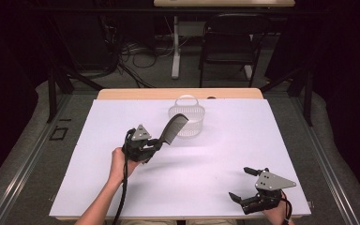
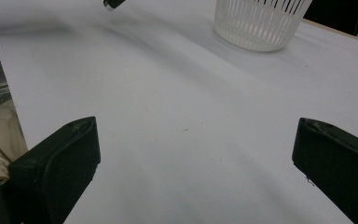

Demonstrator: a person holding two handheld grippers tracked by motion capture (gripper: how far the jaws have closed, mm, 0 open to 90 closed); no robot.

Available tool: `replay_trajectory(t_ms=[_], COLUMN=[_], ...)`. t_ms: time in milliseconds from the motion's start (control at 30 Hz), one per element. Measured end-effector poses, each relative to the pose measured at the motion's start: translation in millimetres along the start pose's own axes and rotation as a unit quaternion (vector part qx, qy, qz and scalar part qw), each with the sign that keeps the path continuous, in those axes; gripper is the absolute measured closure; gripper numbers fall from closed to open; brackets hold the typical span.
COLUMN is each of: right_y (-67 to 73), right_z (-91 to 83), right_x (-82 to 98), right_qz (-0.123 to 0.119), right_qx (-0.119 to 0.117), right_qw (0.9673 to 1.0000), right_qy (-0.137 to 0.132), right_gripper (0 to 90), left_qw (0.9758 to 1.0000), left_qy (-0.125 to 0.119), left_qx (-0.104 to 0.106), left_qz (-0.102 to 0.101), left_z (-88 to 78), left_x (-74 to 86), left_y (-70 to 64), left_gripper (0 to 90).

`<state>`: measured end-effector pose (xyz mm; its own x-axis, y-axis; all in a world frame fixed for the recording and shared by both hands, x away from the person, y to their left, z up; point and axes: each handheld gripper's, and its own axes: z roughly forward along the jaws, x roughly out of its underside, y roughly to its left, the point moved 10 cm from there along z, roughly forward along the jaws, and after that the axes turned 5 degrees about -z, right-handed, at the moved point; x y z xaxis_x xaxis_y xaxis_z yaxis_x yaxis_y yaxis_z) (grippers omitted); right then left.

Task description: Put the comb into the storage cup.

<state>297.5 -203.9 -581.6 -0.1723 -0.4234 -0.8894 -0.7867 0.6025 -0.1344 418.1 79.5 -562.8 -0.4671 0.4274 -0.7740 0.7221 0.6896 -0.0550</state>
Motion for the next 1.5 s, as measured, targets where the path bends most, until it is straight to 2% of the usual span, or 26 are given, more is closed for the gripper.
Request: replay_trajectory(t_ms=[733,1500], right_y=[-0.5,-1.3], right_z=[1.4,2.6], right_x=[0.9,2.1], right_qz=[0.002,0.004], right_qx=[0.000,-0.001], right_qw=[1.0000,1.0000], right_qy=[0.002,0.004], right_gripper=[0.6,0.6], left_qw=[0.9986,0.9967], left_qy=[-0.035,-0.057], left_qx=[-0.031,-0.050], left_qz=[-0.025,-0.030], left_z=[-2.1,2.6], left_x=[-1.6,-11.4], left_y=[14.8,23.9], left_gripper=[72.1,72.1])
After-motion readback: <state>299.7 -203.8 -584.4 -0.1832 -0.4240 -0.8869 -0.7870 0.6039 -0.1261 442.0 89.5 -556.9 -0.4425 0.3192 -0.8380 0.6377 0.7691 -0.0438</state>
